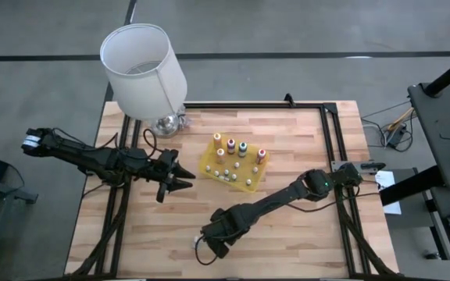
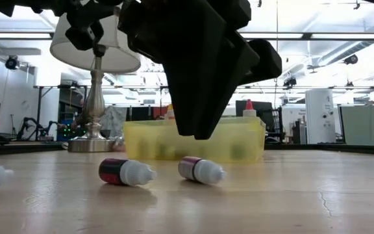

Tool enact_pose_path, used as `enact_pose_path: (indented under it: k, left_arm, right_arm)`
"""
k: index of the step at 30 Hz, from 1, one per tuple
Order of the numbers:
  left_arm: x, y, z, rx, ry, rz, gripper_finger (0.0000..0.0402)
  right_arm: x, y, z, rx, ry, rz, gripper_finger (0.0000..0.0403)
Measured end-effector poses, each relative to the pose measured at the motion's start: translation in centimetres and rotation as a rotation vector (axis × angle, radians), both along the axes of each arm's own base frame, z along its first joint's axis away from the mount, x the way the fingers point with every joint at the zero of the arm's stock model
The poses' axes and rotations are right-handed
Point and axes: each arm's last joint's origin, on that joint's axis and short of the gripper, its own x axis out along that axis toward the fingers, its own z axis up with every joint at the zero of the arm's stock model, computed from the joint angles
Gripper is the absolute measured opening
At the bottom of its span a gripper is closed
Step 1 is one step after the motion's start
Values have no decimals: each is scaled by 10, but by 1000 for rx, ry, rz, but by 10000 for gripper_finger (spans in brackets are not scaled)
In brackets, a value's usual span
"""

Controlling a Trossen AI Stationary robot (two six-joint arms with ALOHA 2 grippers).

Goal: Pick & Place food coloring
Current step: Put the small red food coloring bottle into the yellow bin

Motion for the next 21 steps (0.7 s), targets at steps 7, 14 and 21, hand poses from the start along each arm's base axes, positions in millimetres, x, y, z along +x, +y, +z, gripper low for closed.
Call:
enact_pose_path:
  k: [7,14,21]
  left_arm:
    - [0,0,0,0,0,1,133]
    - [0,1,0,0,0,4,133]
    - [0,1,0,0,0,5,133]
  right_arm:
    - [1,-2,0,-51,-19,-5,141]
    - [5,-12,-1,-77,-30,-4,192]
    - [0,-3,-3,-72,-22,32,205]
